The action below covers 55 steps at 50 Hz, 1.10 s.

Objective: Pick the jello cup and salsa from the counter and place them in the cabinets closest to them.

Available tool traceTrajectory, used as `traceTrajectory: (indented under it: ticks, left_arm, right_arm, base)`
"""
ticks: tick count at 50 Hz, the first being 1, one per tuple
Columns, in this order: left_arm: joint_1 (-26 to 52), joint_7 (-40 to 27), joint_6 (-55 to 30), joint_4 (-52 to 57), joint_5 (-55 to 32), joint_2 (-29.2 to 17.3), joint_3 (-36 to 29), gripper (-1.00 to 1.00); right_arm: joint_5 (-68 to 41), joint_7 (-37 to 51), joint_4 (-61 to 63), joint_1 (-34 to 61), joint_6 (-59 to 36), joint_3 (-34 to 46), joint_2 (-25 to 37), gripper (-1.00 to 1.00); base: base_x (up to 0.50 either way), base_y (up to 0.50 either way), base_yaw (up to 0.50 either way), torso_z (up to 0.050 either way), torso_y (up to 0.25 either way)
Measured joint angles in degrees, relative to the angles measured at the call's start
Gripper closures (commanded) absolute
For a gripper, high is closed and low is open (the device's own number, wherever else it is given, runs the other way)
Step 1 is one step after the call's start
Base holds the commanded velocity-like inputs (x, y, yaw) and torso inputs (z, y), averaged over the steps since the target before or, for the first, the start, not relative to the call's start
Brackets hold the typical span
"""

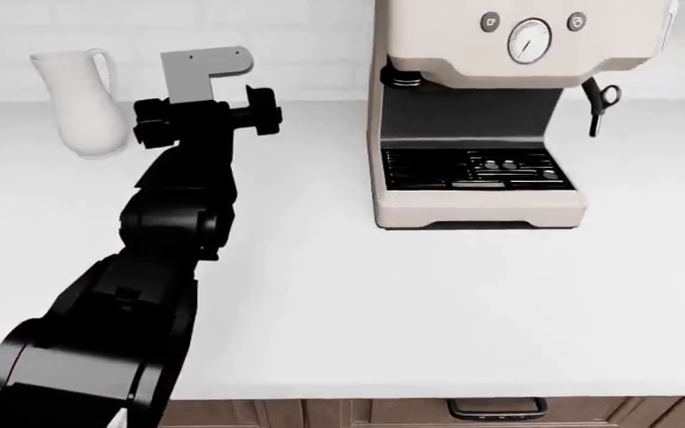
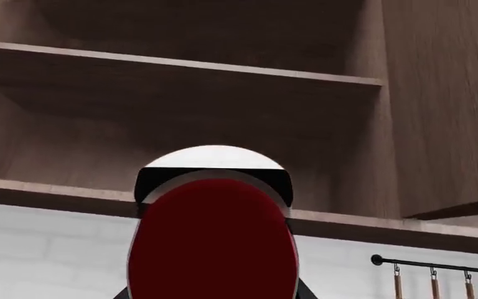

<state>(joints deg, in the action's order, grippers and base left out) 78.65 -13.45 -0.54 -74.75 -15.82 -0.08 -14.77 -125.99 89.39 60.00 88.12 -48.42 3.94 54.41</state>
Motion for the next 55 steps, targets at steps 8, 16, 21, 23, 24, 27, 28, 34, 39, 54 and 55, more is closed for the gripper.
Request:
traceTrajectory:
  ticks: [8,16,21,23,24,27,28,34,39,54,55]
  left_arm:
    - [-0.03,-0.38,0.7,-0.14,0.84,0.02,1.36,-1.0]
    - [-0.06,-0.78,1.35,-0.19,1.8,0.02,2.93,-1.0]
    - [-0.08,-0.96,1.58,-0.21,2.15,0.02,3.41,-1.0]
    - [-0.09,-1.04,1.64,-0.21,2.22,0.03,3.45,-1.0]
    - [-0.09,-1.08,1.67,-0.21,2.24,0.03,3.45,-1.0]
    - [-0.1,-1.2,1.74,-0.22,2.24,0.03,3.35,-1.0]
    - [-0.1,-1.23,1.75,-0.22,2.23,0.03,3.3,-1.0]
    - [-0.08,-1.42,1.83,-0.24,2.15,0.04,3.01,-1.0]
    - [-0.11,-1.53,1.9,-0.23,2.16,0.04,2.87,-1.0]
    - [-0.12,-1.76,1.93,-0.24,2.06,0.03,2.46,-1.0]
    - [-0.12,-1.78,1.93,-0.24,2.05,0.03,2.42,-1.0]
  right_arm:
    - [-2.31,0.43,0.0,-0.46,-1.03,-5.21,2.05,1.0]
    - [-3.3,0.61,0.0,0.73,-1.12,-6.46,3.26,1.0]
    - [-3.87,0.61,0.0,3.71,-0.03,-4.74,4.83,1.0]
    - [-4.1,0.61,0.0,5.64,0.69,-3.21,5.7,1.0]
    - [-4.21,0.61,0.0,6.68,1.07,-2.35,6.15,1.0]
    - [-4.49,0.61,0.0,9.58,2.1,0.1,7.35,1.0]
    - [-4.56,0.61,0.0,10.36,2.37,0.76,7.68,1.0]
    - [-4.81,0.6,0.0,13.43,3.52,3.61,8.95,1.0]
    - [-4.96,0.61,0.0,14.62,3.98,4.36,9.55,1.0]
    - [-5.78,0.61,0.0,15.69,4.29,3.63,9.53,1.0]
    - [-5.93,0.61,0.0,15.94,4.34,3.51,9.48,1.0]
  base:
    - [0.5,0.0,0.0,0.0,0.0]
    - [0.5,0.0,0.0,0.0,0.001]
    - [0.5,0.0,0.0,0.0,0.002]
    - [0.5,0.0,0.0,0.0,0.0]
    - [0.5,0.0,0.0,0.0,0.0]
    - [0.5,0.0,0.0,0.0,0.0]
    - [0.5,0.0,0.0,0.0,0.0]
    - [0.5,0.0,0.0,0.0,0.003]
    - [0.5,0.0,0.0,0.0,0.0]
    - [0.37,0.0,0.0,0.0,0.0]
    - [0.02,0.0,0.0,0.0,0.0]
